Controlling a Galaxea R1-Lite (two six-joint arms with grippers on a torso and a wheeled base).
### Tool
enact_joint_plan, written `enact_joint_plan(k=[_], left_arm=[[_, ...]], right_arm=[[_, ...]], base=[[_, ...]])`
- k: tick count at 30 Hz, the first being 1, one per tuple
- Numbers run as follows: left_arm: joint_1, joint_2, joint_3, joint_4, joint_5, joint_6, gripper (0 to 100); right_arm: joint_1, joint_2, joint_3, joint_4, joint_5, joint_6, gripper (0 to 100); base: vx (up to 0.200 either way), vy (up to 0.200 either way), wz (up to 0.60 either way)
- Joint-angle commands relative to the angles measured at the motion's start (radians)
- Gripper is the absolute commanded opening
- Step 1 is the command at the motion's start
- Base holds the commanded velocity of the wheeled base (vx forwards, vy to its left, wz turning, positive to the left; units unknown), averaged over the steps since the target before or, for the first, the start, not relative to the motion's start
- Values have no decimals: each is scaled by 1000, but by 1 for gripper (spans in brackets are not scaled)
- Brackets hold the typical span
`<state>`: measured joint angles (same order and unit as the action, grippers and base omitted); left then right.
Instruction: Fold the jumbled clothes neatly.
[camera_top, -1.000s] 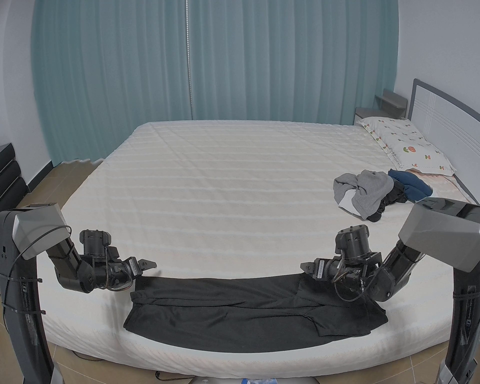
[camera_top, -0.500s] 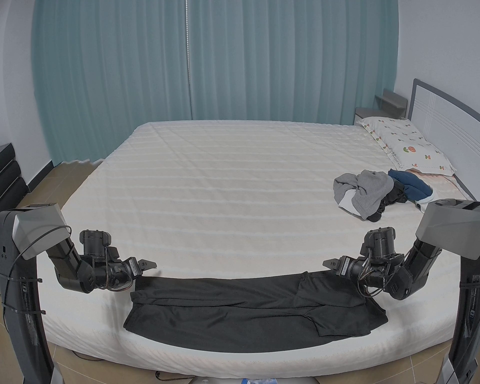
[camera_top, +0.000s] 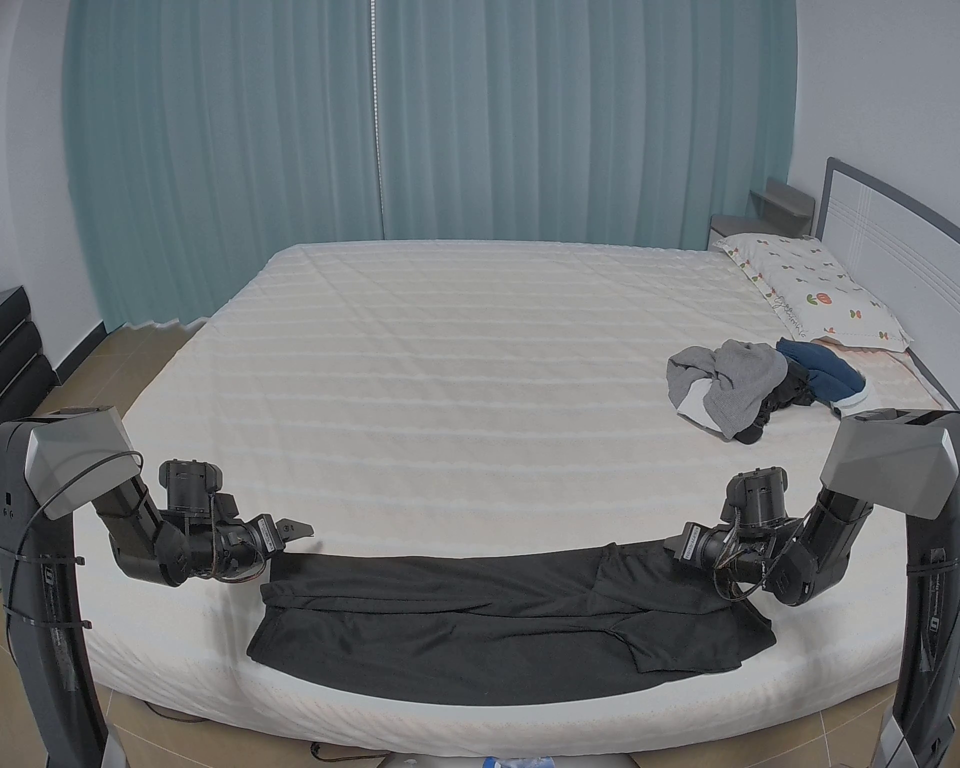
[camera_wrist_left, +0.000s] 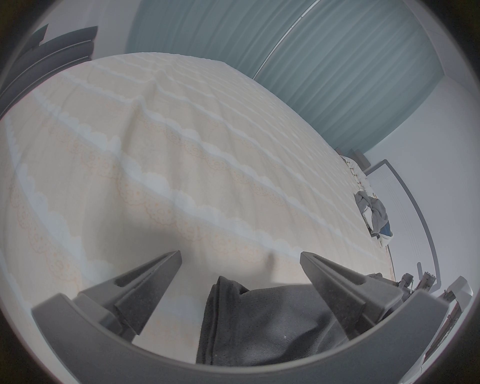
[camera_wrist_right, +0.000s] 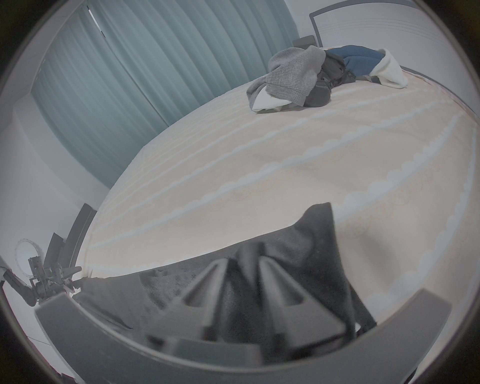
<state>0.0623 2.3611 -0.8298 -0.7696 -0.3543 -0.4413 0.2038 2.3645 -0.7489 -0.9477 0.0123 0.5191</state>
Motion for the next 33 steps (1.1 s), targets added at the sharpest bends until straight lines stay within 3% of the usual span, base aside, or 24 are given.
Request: enact_joint_plan(k=[1, 19, 20, 27, 33], left_arm=[[1, 1, 0, 0, 0, -1, 100], [1, 0, -2, 1, 0, -1, 100], [1, 0, -2, 1, 0, -2, 100], [2, -2, -2, 0, -2, -2, 100], [11, -48, -2, 9, -6, -11, 100]], right_arm=[[-18, 7, -4, 0, -2, -1, 0], [-27, 1, 3, -72, -2, -1, 0], [-27, 1, 3, -74, -2, -1, 100], [-37, -53, 16, -65, 0, -1, 100], [-47, -171, 140, -63, 14, 4, 100]], base=[[0, 0, 0], [0, 0, 0], [0, 0, 0], [0, 0, 0], [0, 0, 0]])
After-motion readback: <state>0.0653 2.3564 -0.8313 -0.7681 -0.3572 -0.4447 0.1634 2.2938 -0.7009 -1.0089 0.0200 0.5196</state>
